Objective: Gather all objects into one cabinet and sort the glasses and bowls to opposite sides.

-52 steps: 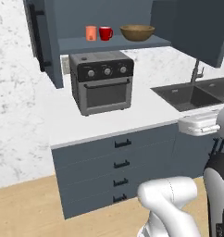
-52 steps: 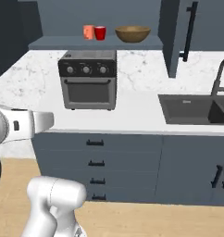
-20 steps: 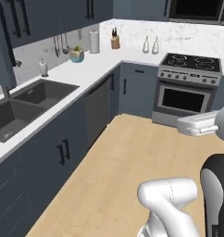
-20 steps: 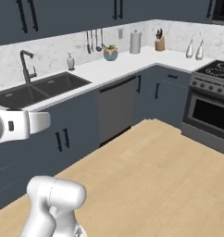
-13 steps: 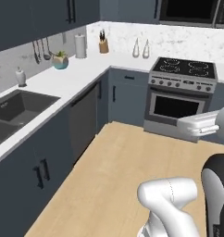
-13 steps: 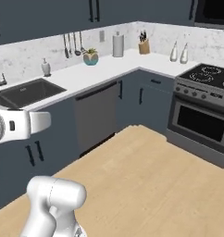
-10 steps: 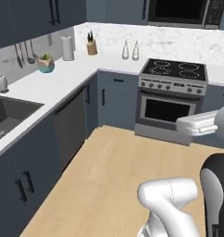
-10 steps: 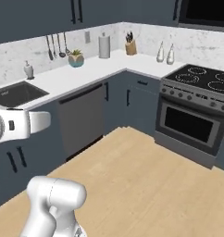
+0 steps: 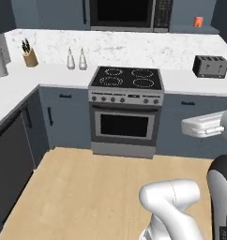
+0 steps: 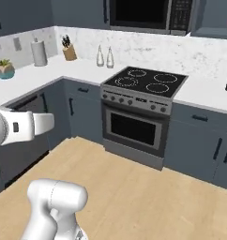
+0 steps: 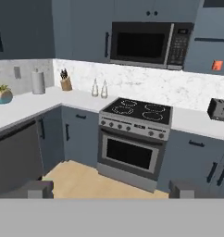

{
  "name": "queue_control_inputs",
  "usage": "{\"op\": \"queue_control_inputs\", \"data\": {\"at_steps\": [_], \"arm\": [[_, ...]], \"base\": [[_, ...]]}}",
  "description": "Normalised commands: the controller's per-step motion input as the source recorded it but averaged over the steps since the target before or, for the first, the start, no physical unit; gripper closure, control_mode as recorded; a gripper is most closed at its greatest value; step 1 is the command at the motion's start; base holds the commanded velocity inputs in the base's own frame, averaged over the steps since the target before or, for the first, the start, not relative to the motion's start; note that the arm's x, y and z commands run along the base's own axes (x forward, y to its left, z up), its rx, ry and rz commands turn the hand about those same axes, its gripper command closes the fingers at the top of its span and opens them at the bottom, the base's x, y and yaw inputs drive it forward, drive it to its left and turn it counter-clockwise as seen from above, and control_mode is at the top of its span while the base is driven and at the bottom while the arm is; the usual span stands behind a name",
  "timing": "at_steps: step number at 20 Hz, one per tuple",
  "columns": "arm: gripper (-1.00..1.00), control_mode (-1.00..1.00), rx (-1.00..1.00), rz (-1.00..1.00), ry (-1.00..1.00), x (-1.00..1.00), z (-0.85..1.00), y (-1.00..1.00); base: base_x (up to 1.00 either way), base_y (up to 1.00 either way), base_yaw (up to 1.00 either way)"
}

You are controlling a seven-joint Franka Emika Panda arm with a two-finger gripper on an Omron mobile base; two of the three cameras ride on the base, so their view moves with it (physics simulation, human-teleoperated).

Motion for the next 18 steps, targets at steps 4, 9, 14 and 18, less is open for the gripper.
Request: {"op": "queue_control_inputs", "data": {"at_steps": [4, 9, 14, 18], "arm": [[-1.0, 1.0, 0.0, 0.0, 0.0, 0.0, 0.0, 0.0], [-1.0, 1.0, 0.0, 0.0, 0.0, 0.0, 0.0, 0.0], [-1.0, 1.0, 0.0, 0.0, 0.0, 0.0, 0.0, 0.0], [-1.0, 1.0, 0.0, 0.0, 0.0, 0.0, 0.0, 0.0]], "base": [[0.6, -0.48, -0.6], [0.9, 0.0, -0.55], [1.0, 0.07, -0.23], [0.94, 0.02, -0.22]]}}
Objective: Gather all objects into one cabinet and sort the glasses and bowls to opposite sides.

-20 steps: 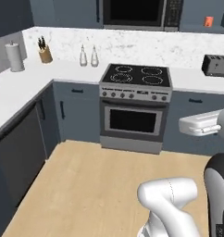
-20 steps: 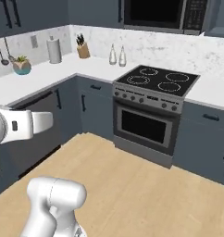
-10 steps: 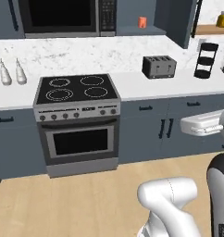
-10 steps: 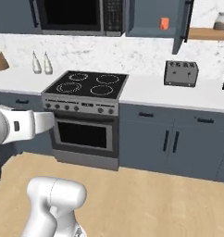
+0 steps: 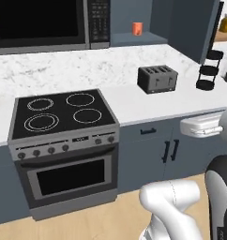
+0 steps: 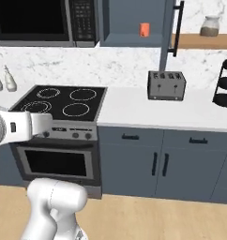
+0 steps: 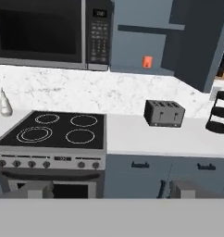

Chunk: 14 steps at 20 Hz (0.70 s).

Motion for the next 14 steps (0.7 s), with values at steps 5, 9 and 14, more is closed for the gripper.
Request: {"op": "queue_control_inputs", "data": {"at_steps": [5, 9, 14], "arm": [[-1.0, 1.0, 0.0, 0.0, 0.0, 0.0, 0.0, 0.0], [-1.0, 1.0, 0.0, 0.0, 0.0, 0.0, 0.0, 0.0], [-1.0, 1.0, 0.0, 0.0, 0.0, 0.0, 0.0, 0.0]], "base": [[0.57, 0.0, -0.29], [0.53, 0.01, -0.3], [0.79, 0.22, -0.31]]}}
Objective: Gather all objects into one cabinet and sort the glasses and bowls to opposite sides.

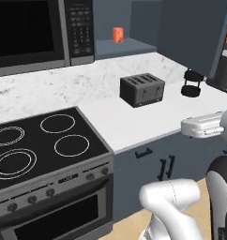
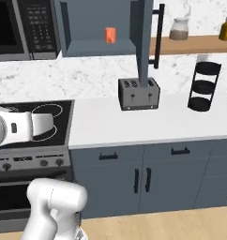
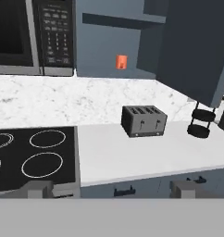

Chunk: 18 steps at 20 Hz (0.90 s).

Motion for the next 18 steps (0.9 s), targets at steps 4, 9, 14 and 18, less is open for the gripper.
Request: {"op": "queue_control_inputs", "data": {"at_steps": [4, 9, 14, 18], "arm": [[-1.0, 1.0, 0.0, 0.0, 0.0, 0.0, 0.0, 0.0], [-1.0, 1.0, 0.0, 0.0, 0.0, 0.0, 0.0, 0.0], [-1.0, 1.0, 0.0, 0.0, 0.0, 0.0, 0.0, 0.0], [-1.0, 1.0, 0.0, 0.0, 0.0, 0.0, 0.0, 0.0]], "base": [[0.84, 0.42, -0.29], [0.91, 0.02, -0.23], [0.73, 0.03, -0.19], [0.37, -0.03, -0.05]]}}
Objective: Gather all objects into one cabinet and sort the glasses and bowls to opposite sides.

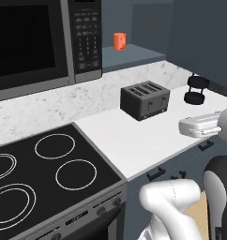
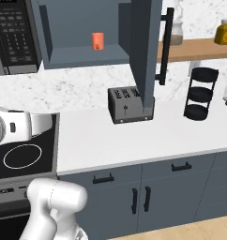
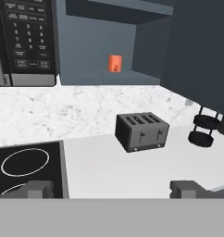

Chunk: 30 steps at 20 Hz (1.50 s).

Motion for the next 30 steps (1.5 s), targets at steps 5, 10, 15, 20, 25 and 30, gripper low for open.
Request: {"op": "queue_control_inputs", "data": {"at_steps": [5, 10, 15, 20, 25, 30], "arm": [[-1.0, 1.0, 0.0, 0.0, 0.0, 0.0, 0.0, 0.0], [-1.0, -1.0, 0.0, 0.0, 0.03, 0.26, 0.14, 0.0], [-1.0, -1.0, 0.0, 0.0, 0.0, 0.04, 0.5, -0.02], [-1.0, -1.0, 0.0, 0.0, -0.19, -0.21, 0.42, -0.03], [-1.0, -1.0, 0.0, 0.0, -0.18, -0.1, 0.02, 0.0], [-1.0, -1.0, 0.0, -0.06, 0.0, 0.39, 0.29, -0.14]], "base": [[0.21, 0.0, 0.0], [0.04, 0.0, 0.0], [0.0, 0.0, 0.0], [0.0, 0.0, 0.0], [0.0, 0.0, 0.0], [0.0, 0.0, 0.0]]}}
